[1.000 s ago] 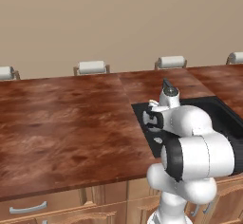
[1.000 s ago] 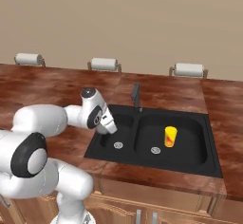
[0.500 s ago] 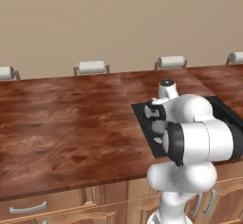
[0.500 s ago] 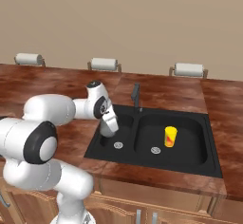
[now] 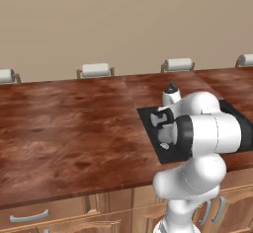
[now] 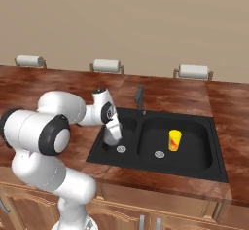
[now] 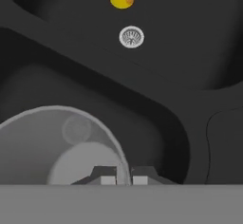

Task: Move any existing items from the left basin to the right basin for drying. Then move the glass cup from the counter to the left basin of the sink for washing.

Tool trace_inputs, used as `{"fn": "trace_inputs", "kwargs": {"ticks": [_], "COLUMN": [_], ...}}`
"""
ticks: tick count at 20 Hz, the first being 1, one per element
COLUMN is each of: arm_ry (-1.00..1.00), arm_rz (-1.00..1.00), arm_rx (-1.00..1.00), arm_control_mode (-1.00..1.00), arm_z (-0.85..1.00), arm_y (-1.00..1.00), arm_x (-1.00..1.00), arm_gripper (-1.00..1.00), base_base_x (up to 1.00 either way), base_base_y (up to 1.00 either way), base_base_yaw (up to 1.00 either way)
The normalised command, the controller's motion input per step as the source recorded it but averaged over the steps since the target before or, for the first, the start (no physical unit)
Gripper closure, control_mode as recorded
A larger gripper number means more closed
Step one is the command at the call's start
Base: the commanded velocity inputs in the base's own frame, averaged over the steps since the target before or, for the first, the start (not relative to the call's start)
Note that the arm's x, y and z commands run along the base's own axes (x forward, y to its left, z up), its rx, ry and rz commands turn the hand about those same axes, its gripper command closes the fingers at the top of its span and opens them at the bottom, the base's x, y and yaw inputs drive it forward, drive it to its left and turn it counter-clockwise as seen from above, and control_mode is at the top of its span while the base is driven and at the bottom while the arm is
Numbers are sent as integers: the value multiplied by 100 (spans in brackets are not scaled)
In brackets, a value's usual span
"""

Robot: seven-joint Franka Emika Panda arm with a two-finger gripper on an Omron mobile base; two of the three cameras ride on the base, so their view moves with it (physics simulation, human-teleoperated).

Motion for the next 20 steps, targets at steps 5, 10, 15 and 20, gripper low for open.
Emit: {"fn": "trace_inputs", "kwargs": {"ticks": [5,10,15,20], "arm_ry": [0,0,0,0], "arm_rz": [-9,-12,-8,-1], "arm_rx": [0,0,0,0], "arm_control_mode": [-100,-100,-100,-100], "arm_z": [-29,-10,-13,-25], "arm_y": [-20,-31,-7,0], "arm_x": [0,0,9,11], "arm_gripper": [100,100,100,100], "base_base_x": [0,0,0,0], "base_base_y": [0,0,0,0], "base_base_yaw": [0,0,0,0]}}
